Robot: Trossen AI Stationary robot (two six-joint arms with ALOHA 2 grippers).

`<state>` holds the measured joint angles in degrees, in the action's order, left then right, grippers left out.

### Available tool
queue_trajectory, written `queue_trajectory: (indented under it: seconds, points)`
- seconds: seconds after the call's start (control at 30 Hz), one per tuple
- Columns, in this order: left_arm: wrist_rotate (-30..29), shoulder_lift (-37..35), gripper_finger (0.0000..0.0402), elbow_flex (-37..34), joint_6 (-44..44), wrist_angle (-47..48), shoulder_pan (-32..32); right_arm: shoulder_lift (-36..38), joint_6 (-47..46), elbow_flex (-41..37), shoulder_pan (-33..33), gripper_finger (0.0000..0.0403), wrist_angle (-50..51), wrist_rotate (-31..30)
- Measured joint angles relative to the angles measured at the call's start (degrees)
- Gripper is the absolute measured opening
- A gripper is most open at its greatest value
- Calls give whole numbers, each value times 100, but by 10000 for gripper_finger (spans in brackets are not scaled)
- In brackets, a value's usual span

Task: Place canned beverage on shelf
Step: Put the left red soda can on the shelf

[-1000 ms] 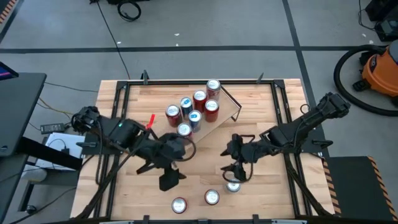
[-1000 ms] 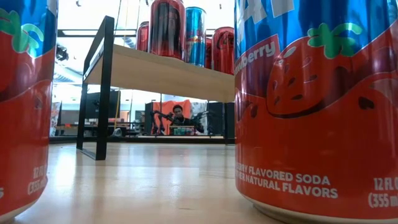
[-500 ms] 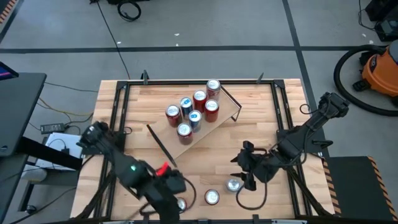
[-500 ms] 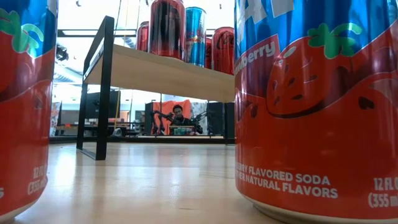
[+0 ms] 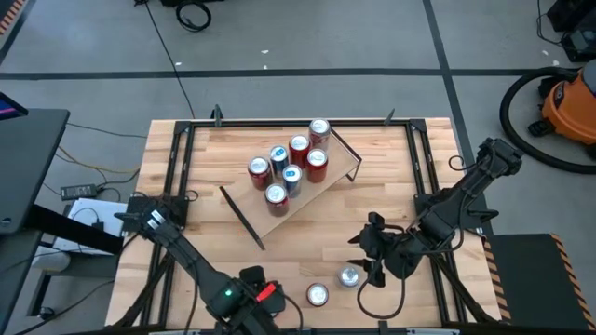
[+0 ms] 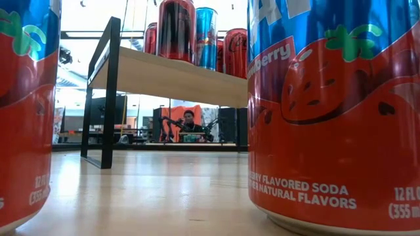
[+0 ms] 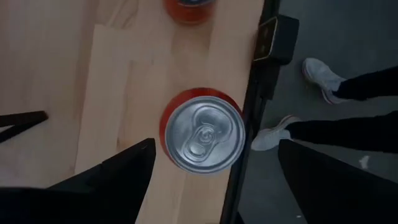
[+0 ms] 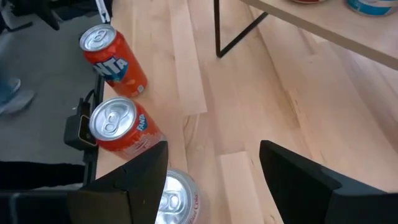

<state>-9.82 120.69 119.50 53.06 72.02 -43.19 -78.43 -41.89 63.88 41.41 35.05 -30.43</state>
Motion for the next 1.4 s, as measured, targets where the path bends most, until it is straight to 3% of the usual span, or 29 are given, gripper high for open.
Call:
queue_trajectory:
  seconds: [0.43,1.1,1.4]
  points:
    - [-746,126,350,4,159,309,-181,-2,-144,0,26,262,125,-12]
    - [-501,214,357,7,460,130,-66,-4,-195,0,26,262,84,-149]
    - [-450,363,357,4,-163,-168,-52,-4,-220,0,26,262,61,-151]
